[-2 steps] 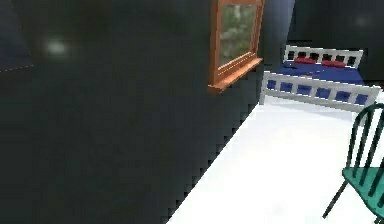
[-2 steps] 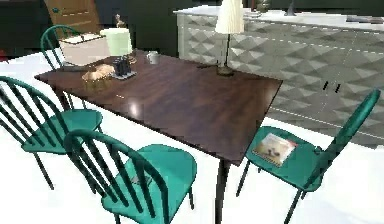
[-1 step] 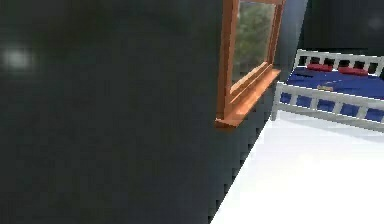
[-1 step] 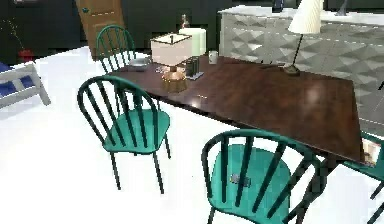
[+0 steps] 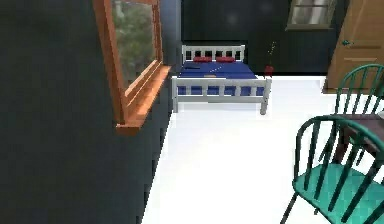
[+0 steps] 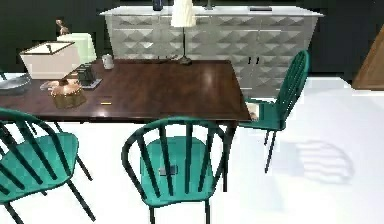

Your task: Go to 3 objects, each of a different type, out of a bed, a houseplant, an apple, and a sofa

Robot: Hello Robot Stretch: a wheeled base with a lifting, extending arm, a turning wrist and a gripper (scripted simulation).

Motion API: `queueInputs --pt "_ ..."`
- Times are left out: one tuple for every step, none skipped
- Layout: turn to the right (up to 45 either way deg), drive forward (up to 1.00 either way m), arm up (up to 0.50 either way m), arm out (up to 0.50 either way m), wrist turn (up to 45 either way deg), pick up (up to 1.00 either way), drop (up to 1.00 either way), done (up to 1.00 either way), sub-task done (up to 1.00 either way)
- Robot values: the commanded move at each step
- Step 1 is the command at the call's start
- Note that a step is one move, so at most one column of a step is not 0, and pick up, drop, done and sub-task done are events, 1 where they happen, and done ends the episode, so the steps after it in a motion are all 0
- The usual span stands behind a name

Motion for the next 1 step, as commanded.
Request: queueInputs --pt "0.0 1.0 0.0 0.0 0.0 0.0 0.0 0.0 0.0"
